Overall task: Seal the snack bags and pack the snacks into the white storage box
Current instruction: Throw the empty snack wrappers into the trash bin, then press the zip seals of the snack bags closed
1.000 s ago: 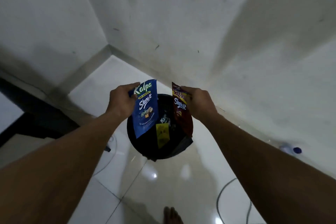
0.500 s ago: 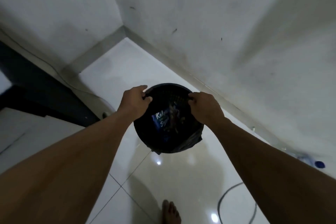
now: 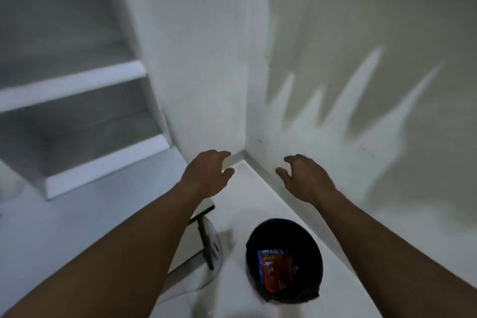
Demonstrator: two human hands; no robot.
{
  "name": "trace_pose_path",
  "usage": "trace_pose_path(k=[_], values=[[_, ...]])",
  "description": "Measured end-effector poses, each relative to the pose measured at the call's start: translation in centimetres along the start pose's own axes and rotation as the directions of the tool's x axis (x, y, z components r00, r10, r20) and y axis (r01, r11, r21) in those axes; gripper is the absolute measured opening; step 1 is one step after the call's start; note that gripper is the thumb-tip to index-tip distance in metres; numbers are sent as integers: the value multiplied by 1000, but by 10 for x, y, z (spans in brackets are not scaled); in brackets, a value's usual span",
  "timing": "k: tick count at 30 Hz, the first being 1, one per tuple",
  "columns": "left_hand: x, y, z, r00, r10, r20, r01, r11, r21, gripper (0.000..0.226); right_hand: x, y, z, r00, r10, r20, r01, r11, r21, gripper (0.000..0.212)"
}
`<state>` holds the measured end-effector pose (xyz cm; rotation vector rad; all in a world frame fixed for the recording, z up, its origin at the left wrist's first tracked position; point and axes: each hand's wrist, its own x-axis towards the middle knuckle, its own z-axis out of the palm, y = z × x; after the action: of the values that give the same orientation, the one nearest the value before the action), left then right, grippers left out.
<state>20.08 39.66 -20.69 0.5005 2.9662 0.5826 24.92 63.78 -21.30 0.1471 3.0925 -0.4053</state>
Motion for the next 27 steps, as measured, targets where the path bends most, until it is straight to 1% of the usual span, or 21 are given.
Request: trace_pose_path(k=[5,10,15,19,23,27], values=[[-91,-58,-116,985,-101,-138,107,993,39,56,-31,-119,-68,990,-139,-30,137,989,-50,55],[-193,-124,-202,948,-207,-243,231,970,74,55,-69,-246,-92,961,-276,-1,275,959,-70,57],[-290,-191,-262,895,-317,-313,347,937,43,54,-105,-375,-86,907,-421,4,420,907,-29,56],[-352,-248,-296,831,-422,-362,456,890,8,54,-125,-468,-70,848,-528,30,528,849,15,56],[-392,-306,-318,778,-509,-368,545,838,-9,56,-129,-544,-47,801,-595,60,594,803,39,56],[-409,-358,-332,724,-571,-386,608,793,-32,56,-114,-606,-19,750,-654,97,652,756,51,54]])
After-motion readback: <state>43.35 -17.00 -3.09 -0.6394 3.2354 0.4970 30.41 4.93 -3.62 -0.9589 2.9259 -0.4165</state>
